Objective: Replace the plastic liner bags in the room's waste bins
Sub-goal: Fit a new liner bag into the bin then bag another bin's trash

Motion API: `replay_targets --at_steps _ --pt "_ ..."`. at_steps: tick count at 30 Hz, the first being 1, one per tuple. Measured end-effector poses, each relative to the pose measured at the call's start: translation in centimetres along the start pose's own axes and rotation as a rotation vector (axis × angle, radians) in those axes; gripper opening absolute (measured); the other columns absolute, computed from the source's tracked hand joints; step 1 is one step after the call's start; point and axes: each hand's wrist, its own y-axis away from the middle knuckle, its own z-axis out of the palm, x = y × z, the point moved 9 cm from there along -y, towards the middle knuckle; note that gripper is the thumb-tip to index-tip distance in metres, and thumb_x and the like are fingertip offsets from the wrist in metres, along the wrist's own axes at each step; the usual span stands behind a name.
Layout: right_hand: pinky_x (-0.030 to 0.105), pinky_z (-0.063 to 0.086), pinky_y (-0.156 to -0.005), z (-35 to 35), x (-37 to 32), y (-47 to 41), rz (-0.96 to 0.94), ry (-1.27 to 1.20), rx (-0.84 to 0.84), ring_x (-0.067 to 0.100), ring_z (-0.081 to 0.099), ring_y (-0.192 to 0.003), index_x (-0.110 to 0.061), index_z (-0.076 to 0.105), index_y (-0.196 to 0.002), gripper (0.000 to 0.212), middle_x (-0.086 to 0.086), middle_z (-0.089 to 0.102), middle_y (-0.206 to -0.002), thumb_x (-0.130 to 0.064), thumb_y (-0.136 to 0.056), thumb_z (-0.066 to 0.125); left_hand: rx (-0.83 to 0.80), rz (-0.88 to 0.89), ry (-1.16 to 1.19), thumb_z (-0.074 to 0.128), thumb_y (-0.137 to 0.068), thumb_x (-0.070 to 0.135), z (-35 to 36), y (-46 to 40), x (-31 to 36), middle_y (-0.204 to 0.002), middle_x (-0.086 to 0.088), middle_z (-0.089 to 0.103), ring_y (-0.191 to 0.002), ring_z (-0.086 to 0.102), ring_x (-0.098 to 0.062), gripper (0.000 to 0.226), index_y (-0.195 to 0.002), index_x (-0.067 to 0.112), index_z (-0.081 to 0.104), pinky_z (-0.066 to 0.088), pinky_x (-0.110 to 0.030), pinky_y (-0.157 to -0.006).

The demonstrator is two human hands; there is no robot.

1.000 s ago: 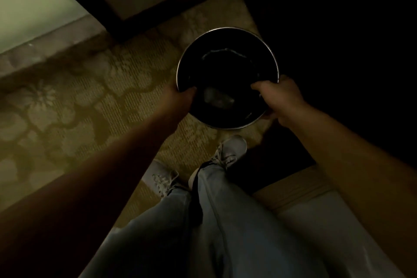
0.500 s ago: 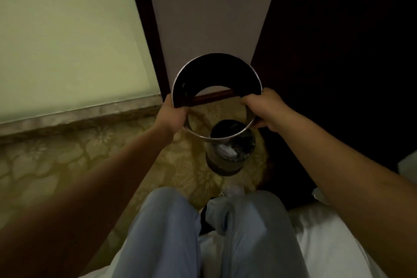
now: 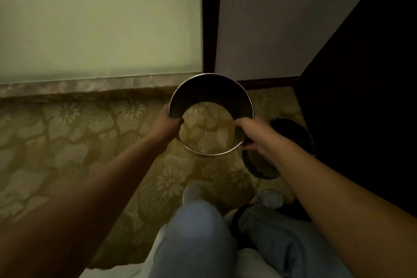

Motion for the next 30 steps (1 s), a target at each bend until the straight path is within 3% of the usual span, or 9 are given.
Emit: replay_targets --at_steps 3,6,8,12,16,19,23,27,30 --pt "0.049 0.061 -0.08 2.1 3.1 -4.7 0.096 -0.006 -0.005 0.025 0.067 -0.089 -0.016 0.053 -0.106 0.02 0.011 0.065 -0.11 -0.02 -0.091 0.065 -0.023 -0.108 -0.001 0.055 -0.088 0.0 1.1 -3.0 -4.6 -0.11 -0.018 0.068 -0.102 0.066 -0.037 0.042 -0.124 0.022 0.059 0.056 -0.055 -0.087" --pt "0.045 0.062 -0.073 3.9 6.3 -9.2 0.181 -0.017 -0.045 0.03 0.064 -0.103 -0.016 0.039 -0.142 0.067 0.012 0.058 -0.128 -0.027 -0.084 0.07 -0.066 -0.177 -0.014 0.052 -0.091 -0.002 2.7 -5.5 -7.9 -0.112 -0.011 0.066 -0.104 0.065 -0.033 0.042 -0.118 0.03 0.056 0.054 -0.053 -0.091" --pt "0.046 0.06 -0.078 4.7 7.9 -11.7 0.207 -0.018 -0.047 0.032 0.06 -0.11 -0.021 0.034 -0.148 0.077 0.012 0.055 -0.134 -0.03 -0.082 0.072 -0.099 -0.192 -0.023 0.053 -0.093 0.002 3.6 -7.2 -9.6 -0.11 -0.006 0.068 -0.102 0.067 -0.028 0.038 -0.113 0.034 0.057 0.056 -0.052 -0.091" --pt "0.046 0.06 -0.08 6.1 10.3 -15.4 0.226 -0.015 -0.029 0.03 0.061 -0.108 -0.021 0.038 -0.144 0.073 0.011 0.057 -0.13 -0.029 -0.08 0.072 -0.099 -0.254 -0.016 0.055 -0.096 0.007 4.5 -9.7 -12.4 -0.109 -0.003 0.066 -0.102 0.066 -0.024 0.037 -0.13 0.022 0.052 0.056 -0.05 -0.093" --pt "0.044 0.059 -0.085 7.2 11.7 -16.4 0.233 -0.016 -0.063 0.026 0.059 -0.112 -0.022 0.038 -0.144 0.061 0.006 0.055 -0.132 -0.025 -0.09 0.066 -0.168 -0.273 -0.021 0.058 -0.095 0.005 6.6 -10.0 -12.9 -0.097 0.006 0.062 -0.092 0.063 -0.011 0.026 -0.109 0.026 0.054 0.055 -0.033 -0.083" --pt "0.042 0.059 -0.086 7.5 11.6 -15.6 0.232 -0.028 -0.121 0.025 0.057 -0.114 -0.023 0.04 -0.144 0.052 0.006 0.053 -0.134 -0.021 -0.096 0.061 -0.134 -0.314 -0.044 0.065 -0.089 0.006 6.8 -9.3 -13.2 -0.103 0.007 0.06 -0.1 0.06 -0.014 0.038 -0.116 0.027 0.049 0.053 -0.037 -0.09" --pt "0.034 0.057 -0.079 4.8 9.3 -13.0 0.18 -0.01 -0.104 0.024 0.058 -0.104 -0.02 0.041 -0.144 0.046 0.006 0.054 -0.123 -0.022 -0.1 0.055 -0.027 -0.296 -0.191 0.064 -0.059 0.05 6.3 -11.2 -13.8 -0.136 -0.002 0.052 -0.118 0.057 -0.029 0.086 -0.14 0.032 0.043 0.053 -0.052 -0.094" --pt "0.045 0.056 -0.095 0.5 8.0 -9.9 0.147 -0.009 -0.074 0.03 0.06 -0.112 -0.017 0.041 -0.145 0.045 0.007 0.057 -0.108 -0.021 -0.102 0.052 -0.098 -0.276 -0.221 0.064 -0.081 0.044 10.0 -7.2 -5.6 -0.144 -0.008 0.045 -0.12 0.054 -0.036 0.077 -0.15 0.027 0.035 0.049 -0.054 -0.099" --pt "0.043 0.058 -0.092 -4.2 8.5 -8.0 0.16 -0.047 -0.025 0.029 0.062 -0.11 -0.02 0.045 -0.143 0.041 0.01 0.058 -0.117 -0.023 -0.102 0.053 -0.177 -0.235 -0.165 0.059 -0.09 0.031 14.6 -4.4 -1.0 -0.132 -0.008 0.054 -0.111 0.06 -0.031 0.06 -0.146 0.022 0.042 0.053 -0.044 -0.094"
